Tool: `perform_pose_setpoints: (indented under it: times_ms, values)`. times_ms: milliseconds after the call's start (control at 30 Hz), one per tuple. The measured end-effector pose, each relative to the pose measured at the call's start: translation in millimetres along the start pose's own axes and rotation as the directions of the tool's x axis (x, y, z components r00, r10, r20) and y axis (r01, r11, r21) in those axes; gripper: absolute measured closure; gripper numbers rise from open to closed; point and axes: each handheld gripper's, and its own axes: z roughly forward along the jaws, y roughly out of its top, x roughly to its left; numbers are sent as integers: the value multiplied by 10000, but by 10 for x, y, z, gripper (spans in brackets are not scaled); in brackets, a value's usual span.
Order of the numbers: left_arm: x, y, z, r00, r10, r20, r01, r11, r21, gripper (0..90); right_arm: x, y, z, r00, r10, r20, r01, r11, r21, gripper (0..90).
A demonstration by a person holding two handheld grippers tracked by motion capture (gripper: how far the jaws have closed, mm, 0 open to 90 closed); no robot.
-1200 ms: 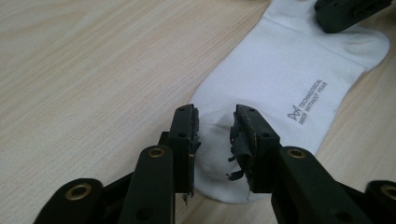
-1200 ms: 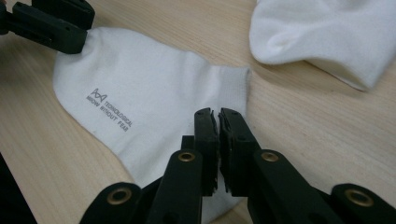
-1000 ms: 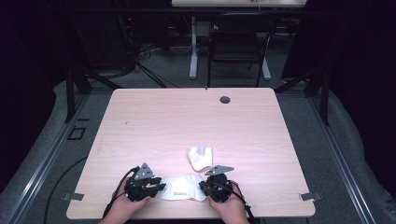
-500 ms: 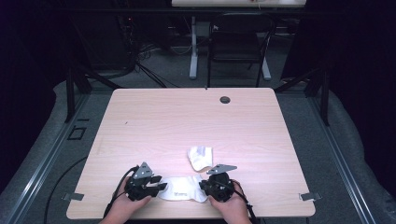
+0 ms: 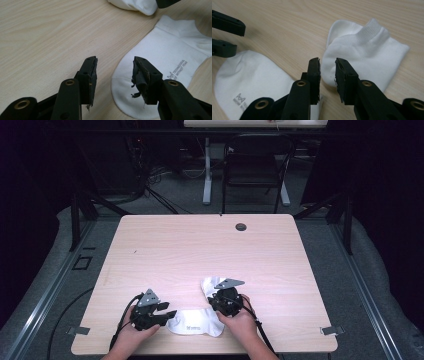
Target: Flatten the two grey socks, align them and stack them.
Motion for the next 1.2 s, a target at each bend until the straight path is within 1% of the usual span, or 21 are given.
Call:
perform_pose_setpoints:
  times_ms: [100,200,233,300,367,400,433,467,500,533,600,667,700,733,833,1000,1033,1100,1133,1167,1200]
  values:
    - [12,0,-6,10000,-76,-12,76,10000,-26,541,6,33,50,9999,-22,105,22,10000,-9,726]
    - [23,-1,-2,9999,-109,6,109,9999,-46,541,26,81,131,9998,122,180,-123,9999,61,710]
    - [23,-1,-2,9999,-109,6,109,9999,-46,541,26,81,131,9998,122,180,-123,9999,61,710]
    - [19,2,-2,9999,-111,18,111,9999,-48,541,44,91,206,9993,129,354,-135,9997,183,691]
    - [18,3,-1,10000,-86,26,86,10000,-38,541,55,93,227,9991,138,407,-147,9997,212,685]
    - [17,3,0,10000,-93,28,93,9999,-43,540,81,94,264,9981,32,619,-48,9997,255,679]
    - [18,2,1,9999,-95,33,95,9999,-42,540,81,94,264,9981,32,619,-48,9997,255,679]
    - [18,2,5,9999,-95,37,95,9999,-49,540,106,90,305,9960,-85,889,59,9995,305,683]
    - [16,0,8,9999,-137,44,137,9999,-31,540,106,90,305,9960,-85,889,59,9995,305,683]
    - [15,-1,9,9998,-167,51,167,9999,-38,539,110,91,318,9945,-247,1014,198,9986,486,690]
    - [17,-2,10,9999,-158,62,159,9999,-19,540,124,84,345,9919,-331,1226,283,9988,400,733]
    - [21,-2,8,9999,-114,55,114,9999,-19,540,119,97,341,9904,-260,1361,199,9987,463,813]
    - [18,-3,10,9998,-170,85,170,9999,-21,540,119,97,341,9904,-260,1361,199,9987,463,813]
    - [17,-3,11,9999,-154,70,154,9999,-8,540,103,100,331,9906,-197,1355,131,9987,490,873]
    - [14,0,11,9999,-130,73,130,9999,-11,539,92,103,314,9921,-57,1255,-5,9988,489,893]
    - [15,2,12,9999,-168,36,168,9998,-48,539,88,119,234,9942,-13,1079,-17,9996,280,899]
    - [18,4,12,9999,-129,33,129,9999,-36,539,92,121,216,9952,65,972,-84,9998,188,900]
    - [20,10,14,9999,-102,24,102,9999,-41,539,91,130,166,9964,5,843,-15,9999,122,900]
    - [16,17,18,9999,-146,27,146,9999,-57,539,98,136,128,9978,72,656,-64,9999,-127,900]
    - [16,17,18,9999,-146,27,146,9999,-57,540,98,136,128,9978,72,656,-64,9999,-127,900]
    - [15,25,20,10000,-66,2,66,10000,-53,540,101,148,79,9986,74,523,-57,9994,-329,900]
